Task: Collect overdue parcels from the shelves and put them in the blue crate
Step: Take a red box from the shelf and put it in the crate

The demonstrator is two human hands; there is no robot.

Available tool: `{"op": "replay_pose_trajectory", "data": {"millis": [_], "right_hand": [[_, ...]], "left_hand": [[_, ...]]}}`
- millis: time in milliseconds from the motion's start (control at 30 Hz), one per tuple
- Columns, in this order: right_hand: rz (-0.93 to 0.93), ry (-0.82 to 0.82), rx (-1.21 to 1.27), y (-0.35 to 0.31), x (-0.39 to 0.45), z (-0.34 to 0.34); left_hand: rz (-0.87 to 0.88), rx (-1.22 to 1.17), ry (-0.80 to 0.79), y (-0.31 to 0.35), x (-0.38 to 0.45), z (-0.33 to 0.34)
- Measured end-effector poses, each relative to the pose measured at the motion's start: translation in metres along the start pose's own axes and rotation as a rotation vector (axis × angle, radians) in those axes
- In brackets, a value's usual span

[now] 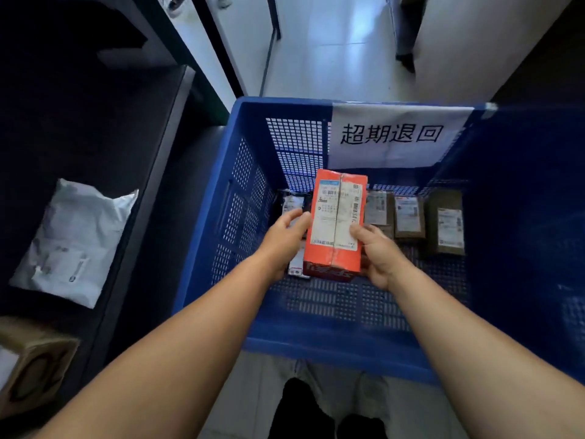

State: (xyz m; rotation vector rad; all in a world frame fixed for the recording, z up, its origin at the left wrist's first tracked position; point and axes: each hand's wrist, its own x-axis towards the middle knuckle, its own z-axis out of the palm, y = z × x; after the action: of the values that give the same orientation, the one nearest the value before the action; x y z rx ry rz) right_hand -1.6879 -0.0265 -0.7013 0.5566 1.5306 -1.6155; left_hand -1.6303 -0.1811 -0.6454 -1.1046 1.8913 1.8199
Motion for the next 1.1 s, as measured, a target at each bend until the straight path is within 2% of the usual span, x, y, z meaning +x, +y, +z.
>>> {"op": "replay_pose_trajectory", "data": {"millis": [367, 667, 900, 1100], "right_hand": [[0.233, 0.153, -0.159, 0.136, 0.159, -0.023], [0.218, 0.220, -0.291, 0.195, 0.245, -0.017], [0.243, 0.278, -0.368, 0.206, 0.266, -0.019], [0.231, 0.250, -0.373, 0.166, 0.233, -0.017]], "left_hand": [[-0.062, 0.077, 0.069, -0.088, 0.138, -0.001], [-0.114, 0.089, 0.116, -0.148, 0.205, -0.003], [-0.102, 0.044, 0.053, -0.158, 0.213, -0.005], [-0.090, 0.007, 0.058, -0.136, 0.189, -0.001]]}}
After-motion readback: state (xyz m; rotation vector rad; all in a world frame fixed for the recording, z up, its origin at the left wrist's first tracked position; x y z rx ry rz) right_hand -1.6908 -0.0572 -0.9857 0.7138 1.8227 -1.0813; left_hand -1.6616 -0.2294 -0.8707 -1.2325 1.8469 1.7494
